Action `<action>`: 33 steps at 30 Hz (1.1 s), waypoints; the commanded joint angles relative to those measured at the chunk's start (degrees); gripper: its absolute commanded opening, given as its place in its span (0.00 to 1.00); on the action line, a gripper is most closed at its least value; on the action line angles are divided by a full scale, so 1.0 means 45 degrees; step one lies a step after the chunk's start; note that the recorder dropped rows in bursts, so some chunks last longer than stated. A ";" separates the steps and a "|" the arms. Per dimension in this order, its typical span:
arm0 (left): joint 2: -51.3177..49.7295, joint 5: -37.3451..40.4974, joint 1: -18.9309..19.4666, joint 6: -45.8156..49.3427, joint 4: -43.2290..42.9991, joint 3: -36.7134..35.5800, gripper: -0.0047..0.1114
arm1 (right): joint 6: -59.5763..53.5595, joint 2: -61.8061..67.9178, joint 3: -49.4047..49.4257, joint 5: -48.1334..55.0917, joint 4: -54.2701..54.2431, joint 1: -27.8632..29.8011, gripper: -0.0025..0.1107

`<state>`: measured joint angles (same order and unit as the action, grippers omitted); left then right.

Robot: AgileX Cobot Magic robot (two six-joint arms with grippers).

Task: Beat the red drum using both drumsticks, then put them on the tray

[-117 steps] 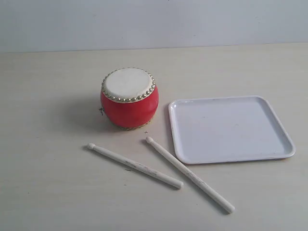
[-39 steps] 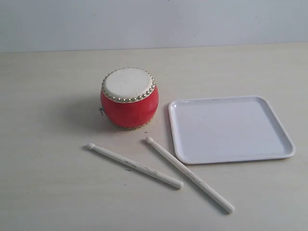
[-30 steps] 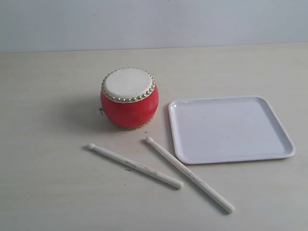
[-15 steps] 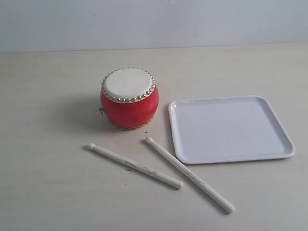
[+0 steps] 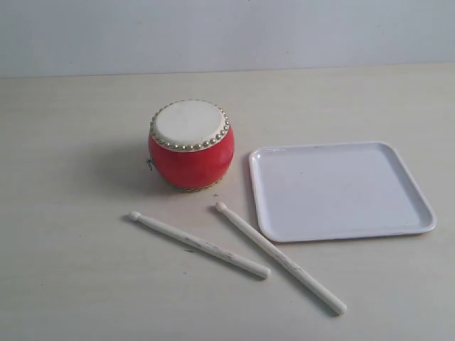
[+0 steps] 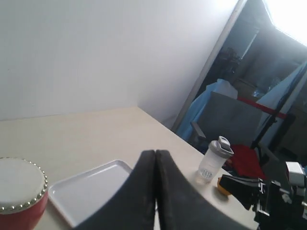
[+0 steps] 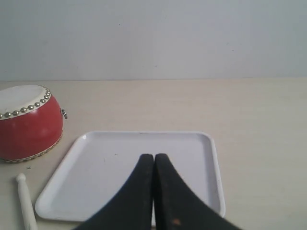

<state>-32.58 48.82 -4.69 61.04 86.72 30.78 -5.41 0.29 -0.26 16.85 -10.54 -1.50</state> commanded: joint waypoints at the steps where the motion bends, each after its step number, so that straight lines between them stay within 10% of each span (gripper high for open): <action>1: -0.0028 0.0452 0.0008 0.0069 -0.0519 0.0124 0.04 | -0.0120 -0.0065 0.0057 -0.0066 -0.0012 0.0025 0.02; 23: -0.0028 0.2016 0.0008 0.4663 -0.2010 0.0124 0.04 | -0.0120 -0.0065 0.0057 -0.0066 -0.0012 0.0025 0.02; 26: -0.0028 0.0561 0.0008 0.1358 -0.3693 0.0124 0.04 | -0.0120 -0.0065 0.0057 -0.0066 -0.0012 0.0025 0.02; 33: -0.0028 -0.3186 0.0008 -1.3643 -1.1581 0.0529 0.04 | -0.0120 -0.0065 0.0057 -0.0066 -0.0012 0.0025 0.02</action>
<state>-32.58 40.33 -4.69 27.09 49.09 32.21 -5.41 0.29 -0.26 16.85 -10.54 -1.50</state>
